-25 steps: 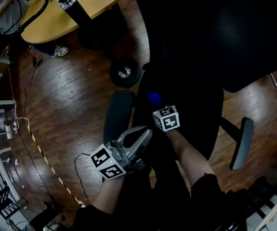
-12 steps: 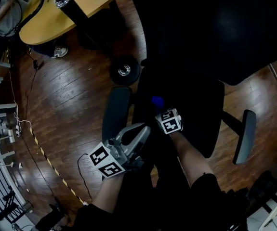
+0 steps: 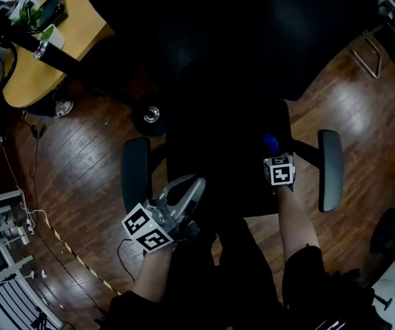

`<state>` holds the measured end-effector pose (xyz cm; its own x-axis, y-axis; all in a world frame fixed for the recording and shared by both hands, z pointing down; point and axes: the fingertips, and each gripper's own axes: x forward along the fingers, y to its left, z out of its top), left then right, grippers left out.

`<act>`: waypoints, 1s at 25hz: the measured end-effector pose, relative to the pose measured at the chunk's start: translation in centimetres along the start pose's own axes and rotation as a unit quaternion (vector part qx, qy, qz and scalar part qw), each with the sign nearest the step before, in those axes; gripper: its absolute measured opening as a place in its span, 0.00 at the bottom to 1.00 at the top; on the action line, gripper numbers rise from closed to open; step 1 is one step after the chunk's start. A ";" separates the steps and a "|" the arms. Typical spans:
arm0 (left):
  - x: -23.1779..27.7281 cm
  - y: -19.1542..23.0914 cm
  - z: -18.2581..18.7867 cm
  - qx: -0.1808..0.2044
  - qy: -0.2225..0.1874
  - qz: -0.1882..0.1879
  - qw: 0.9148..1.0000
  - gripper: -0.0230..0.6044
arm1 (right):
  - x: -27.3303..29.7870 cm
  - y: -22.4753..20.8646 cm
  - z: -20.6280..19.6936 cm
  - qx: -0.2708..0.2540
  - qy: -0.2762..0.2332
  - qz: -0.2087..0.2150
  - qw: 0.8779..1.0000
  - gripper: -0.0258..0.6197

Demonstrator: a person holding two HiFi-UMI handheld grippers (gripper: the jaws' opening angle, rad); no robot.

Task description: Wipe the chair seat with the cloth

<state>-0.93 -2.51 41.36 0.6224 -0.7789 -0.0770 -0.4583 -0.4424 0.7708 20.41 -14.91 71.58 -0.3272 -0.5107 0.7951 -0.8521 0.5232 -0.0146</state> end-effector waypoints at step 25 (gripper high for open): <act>-2.9 -1.9 2.6 0.036 -0.041 0.028 0.998 0.02 | 0.8 18.4 5.1 -0.022 -0.041 0.206 0.977 0.10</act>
<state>-3.49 -0.57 38.45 0.5424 -0.8354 -0.0893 -0.5370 -0.4265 0.7278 2.40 -9.17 68.81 -0.6718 -0.3021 0.6763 -0.6231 0.7243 -0.2953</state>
